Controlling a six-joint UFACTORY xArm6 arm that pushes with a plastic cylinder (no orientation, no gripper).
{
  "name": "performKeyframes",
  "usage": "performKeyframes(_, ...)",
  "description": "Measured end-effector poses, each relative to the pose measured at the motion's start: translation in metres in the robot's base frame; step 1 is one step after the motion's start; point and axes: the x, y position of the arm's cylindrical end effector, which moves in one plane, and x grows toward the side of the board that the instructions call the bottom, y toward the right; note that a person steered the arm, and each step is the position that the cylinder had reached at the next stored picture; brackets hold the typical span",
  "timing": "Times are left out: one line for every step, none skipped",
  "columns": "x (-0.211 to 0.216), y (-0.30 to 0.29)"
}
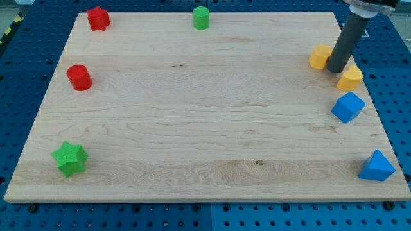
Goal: Move the yellow hexagon towards top right
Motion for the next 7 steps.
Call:
performKeyframes(-0.003,-0.014)
performKeyframes(-0.003,-0.036)
performKeyframes(-0.008,-0.035)
performKeyframes(-0.018,-0.031)
performKeyframes(-0.021,-0.031)
performKeyframes(-0.024,-0.031)
performKeyframes(-0.042,-0.037)
